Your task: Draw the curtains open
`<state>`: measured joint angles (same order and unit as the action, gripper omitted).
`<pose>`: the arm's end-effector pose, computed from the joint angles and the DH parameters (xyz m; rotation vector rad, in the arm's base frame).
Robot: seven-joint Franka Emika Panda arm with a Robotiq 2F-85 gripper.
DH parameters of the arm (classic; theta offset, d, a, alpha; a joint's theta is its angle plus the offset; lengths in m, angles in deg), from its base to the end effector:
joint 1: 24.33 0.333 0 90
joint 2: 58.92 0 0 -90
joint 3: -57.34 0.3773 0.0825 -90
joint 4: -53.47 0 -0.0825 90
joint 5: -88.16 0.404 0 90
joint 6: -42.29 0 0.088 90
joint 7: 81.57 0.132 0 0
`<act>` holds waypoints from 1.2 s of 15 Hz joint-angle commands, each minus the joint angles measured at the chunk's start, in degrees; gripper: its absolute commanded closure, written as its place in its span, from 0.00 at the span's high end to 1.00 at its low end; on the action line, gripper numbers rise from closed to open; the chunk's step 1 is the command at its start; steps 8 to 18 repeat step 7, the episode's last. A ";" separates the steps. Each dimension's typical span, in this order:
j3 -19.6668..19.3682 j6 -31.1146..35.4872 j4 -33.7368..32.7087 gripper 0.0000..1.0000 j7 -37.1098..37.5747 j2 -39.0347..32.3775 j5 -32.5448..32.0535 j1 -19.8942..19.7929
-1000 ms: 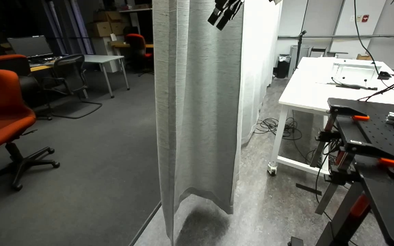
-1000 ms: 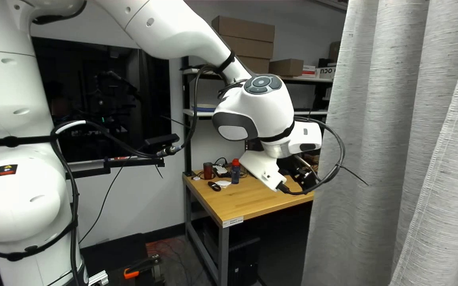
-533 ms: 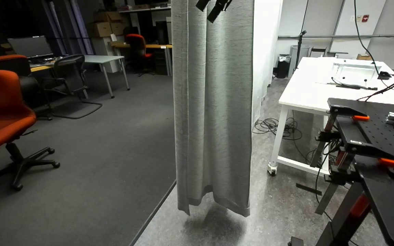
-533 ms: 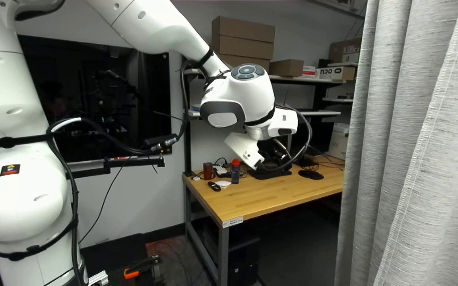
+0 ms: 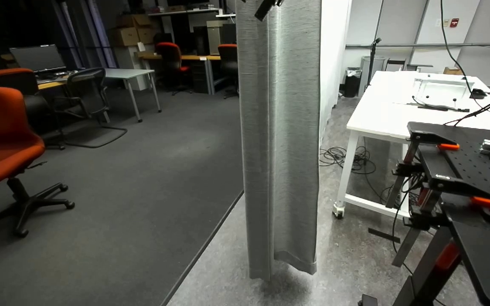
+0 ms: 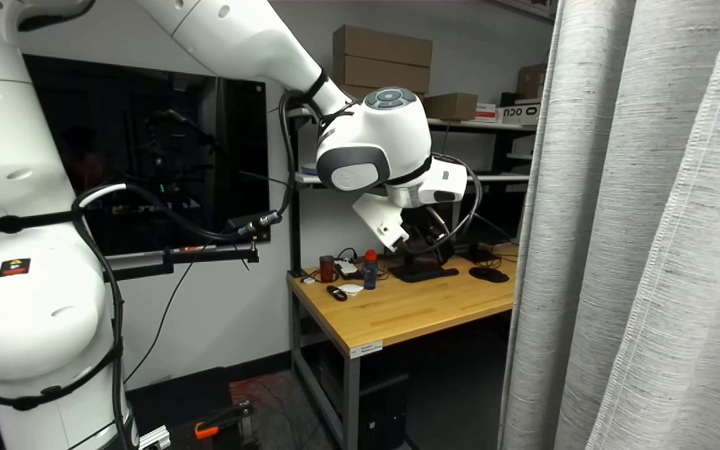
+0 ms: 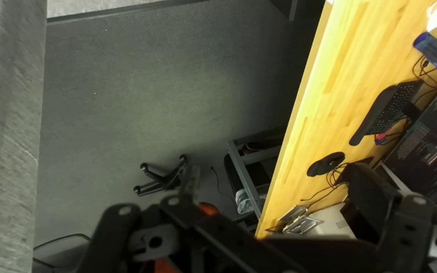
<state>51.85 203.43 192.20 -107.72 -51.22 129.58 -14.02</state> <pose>0.5264 0.0165 0.4366 -2.7163 0.1235 -0.7854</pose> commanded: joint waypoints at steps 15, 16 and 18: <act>-0.02 -4.79 -0.40 1.00 3.08 0.00 -2.70 -0.41; -0.02 -4.79 -0.40 1.00 3.08 0.00 -2.70 -0.41; -0.02 -4.79 -0.40 1.00 3.08 0.00 -2.70 -0.41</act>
